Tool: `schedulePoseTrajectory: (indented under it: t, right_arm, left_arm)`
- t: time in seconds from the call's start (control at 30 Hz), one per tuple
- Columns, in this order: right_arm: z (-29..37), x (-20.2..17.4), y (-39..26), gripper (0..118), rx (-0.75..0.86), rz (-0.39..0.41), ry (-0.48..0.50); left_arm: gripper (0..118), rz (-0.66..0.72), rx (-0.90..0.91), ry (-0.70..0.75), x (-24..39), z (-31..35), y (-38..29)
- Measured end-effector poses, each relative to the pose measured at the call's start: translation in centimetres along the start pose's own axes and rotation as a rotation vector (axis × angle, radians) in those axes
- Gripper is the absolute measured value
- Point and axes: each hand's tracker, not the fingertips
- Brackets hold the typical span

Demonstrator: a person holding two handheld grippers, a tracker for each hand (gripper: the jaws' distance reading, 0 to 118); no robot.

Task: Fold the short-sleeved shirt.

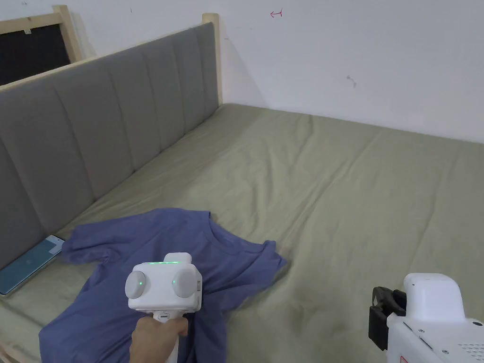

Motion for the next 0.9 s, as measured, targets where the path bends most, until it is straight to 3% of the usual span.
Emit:
schedulePoseTrajectory:
  t: [0.13,0.2,0.43,0.57,0.67,0.9]
  right_arm:
    - [0.6,0.5,-0.2,0,0.004,0.011,-0.016]
    - [0.9,1.2,0.0,0,0.005,-0.006,-0.031]
    - [2.1,5.6,0.6,0,0.047,-0.103,-0.091]
    - [4.1,8.5,1.2,0,0.097,-0.143,-0.144]
    - [6.1,11.1,1.7,0,0.138,-0.17,-0.213]
    - [12.8,17.6,2.1,0,0.243,-0.242,-0.405]
  left_arm:
    - [4,-0.012,-0.013,0.004,-0.2,0.6,0.7]
    - [4,0.077,-0.011,-0.045,-0.8,1.8,1.1]
    - [4,0.071,0.114,-0.274,1.1,8.4,4.2]
    - [4,-0.045,0.217,-0.357,7.5,12.7,6.1]
    - [4,-0.107,0.249,-0.54,13.6,16.0,6.3]
    - [4,-0.401,0.287,-0.944,29.9,24.0,1.9]
